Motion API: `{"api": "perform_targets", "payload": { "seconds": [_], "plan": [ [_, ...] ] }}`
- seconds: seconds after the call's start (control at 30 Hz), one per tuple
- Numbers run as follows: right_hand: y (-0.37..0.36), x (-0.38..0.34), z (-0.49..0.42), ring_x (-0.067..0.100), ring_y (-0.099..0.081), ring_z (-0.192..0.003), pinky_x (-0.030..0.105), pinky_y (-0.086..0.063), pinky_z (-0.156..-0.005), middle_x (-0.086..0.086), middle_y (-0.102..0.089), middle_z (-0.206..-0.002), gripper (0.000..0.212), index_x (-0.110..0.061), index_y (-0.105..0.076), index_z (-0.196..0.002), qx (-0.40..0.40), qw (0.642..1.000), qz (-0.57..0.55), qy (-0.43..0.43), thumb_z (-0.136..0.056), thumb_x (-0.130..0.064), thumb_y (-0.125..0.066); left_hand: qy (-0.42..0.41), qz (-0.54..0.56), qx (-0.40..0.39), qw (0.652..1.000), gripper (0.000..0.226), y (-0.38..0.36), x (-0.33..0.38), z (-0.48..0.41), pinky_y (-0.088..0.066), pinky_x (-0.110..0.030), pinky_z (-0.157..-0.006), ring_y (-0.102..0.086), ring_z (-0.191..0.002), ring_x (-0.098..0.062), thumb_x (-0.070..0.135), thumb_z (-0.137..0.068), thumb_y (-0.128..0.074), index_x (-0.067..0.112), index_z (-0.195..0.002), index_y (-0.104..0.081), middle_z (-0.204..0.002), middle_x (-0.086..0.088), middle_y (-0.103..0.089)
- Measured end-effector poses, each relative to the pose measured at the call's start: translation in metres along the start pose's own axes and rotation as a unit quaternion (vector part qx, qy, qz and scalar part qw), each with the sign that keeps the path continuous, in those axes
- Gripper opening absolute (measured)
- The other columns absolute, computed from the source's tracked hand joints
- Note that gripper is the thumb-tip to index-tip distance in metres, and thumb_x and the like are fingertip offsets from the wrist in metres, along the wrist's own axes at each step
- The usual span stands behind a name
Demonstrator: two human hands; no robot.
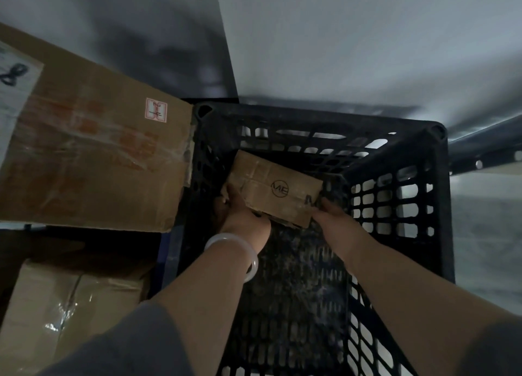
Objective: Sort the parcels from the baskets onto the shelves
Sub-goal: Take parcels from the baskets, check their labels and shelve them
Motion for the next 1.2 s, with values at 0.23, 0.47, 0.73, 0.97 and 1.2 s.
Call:
{"api": "perform_targets", "payload": {
  "seconds": [0.23,0.47,0.73,0.97,1.2],
  "plan": [
    [-0.004,-0.003,-0.005,0.018,-0.048,-0.129,0.036,-0.034,-0.114,0.0,-0.047,-0.146,0.055,-0.025,-0.035,-0.15,-0.002,1.0,-0.029,-0.006,-0.099,-0.037,-0.051,0.039,0.082,0.004,0.996,0.096,0.004,0.01,-0.02,-0.045,-0.033,-0.091,-0.051,-0.108,-0.025,0.018,-0.088,-0.062,0.024,-0.155,0.007,-0.149,-0.013,-0.036],
    [0.005,-0.002,0.007,0.025,-0.052,-0.124,0.032,-0.043,-0.1,0.005,-0.051,-0.14,0.042,-0.019,-0.043,-0.142,-0.009,0.997,-0.059,-0.05,-0.103,-0.032,-0.042,0.014,-0.016,0.009,1.0,0.047,0.007,0.023,0.002,-0.032,-0.046,-0.111,-0.034,-0.134,-0.034,0.023,-0.098,-0.049,0.017,-0.143,-0.038,-0.145,-0.014,-0.035],
    [0.025,0.012,0.005,0.028,-0.054,-0.115,0.047,-0.044,-0.104,0.009,-0.056,-0.123,0.036,-0.018,-0.051,-0.128,0.057,0.994,-0.067,-0.063,-0.1,-0.039,-0.045,0.007,0.094,-0.042,0.995,0.068,0.004,0.0,0.012,-0.044,-0.035,-0.082,-0.056,-0.097,-0.023,0.033,-0.094,-0.055,0.027,-0.152,-0.019,-0.142,-0.007,-0.045],
    [0.034,0.025,0.06,0.028,-0.049,-0.122,0.046,-0.039,-0.108,0.007,-0.054,-0.121,0.053,-0.029,-0.046,-0.138,0.074,0.99,-0.054,-0.109,-0.094,-0.059,-0.044,0.093,0.158,-0.1,0.978,0.065,0.004,-0.022,0.057,-0.036,-0.04,-0.11,-0.044,-0.128,-0.033,0.058,-0.097,-0.037,0.022,-0.151,-0.027,-0.143,-0.011,-0.042],
    [0.057,0.015,0.177,0.031,-0.064,-0.096,0.053,-0.052,-0.09,0.012,-0.065,-0.108,0.061,-0.016,-0.053,-0.125,0.159,0.98,-0.086,-0.082,-0.09,-0.064,-0.038,0.104,0.29,-0.071,0.949,0.051,0.048,-0.026,0.156,-0.04,-0.049,-0.108,-0.05,-0.12,-0.031,0.061,-0.094,-0.042,0.025,-0.13,-0.047,-0.132,-0.008,-0.052]
  ]
}}
Point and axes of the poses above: each hand's wrist, its own z-axis away from the middle knuckle, its own y-axis out of the back of the hand, x = y × z, the point moved 3 cm from there along -z, towards the middle knuckle
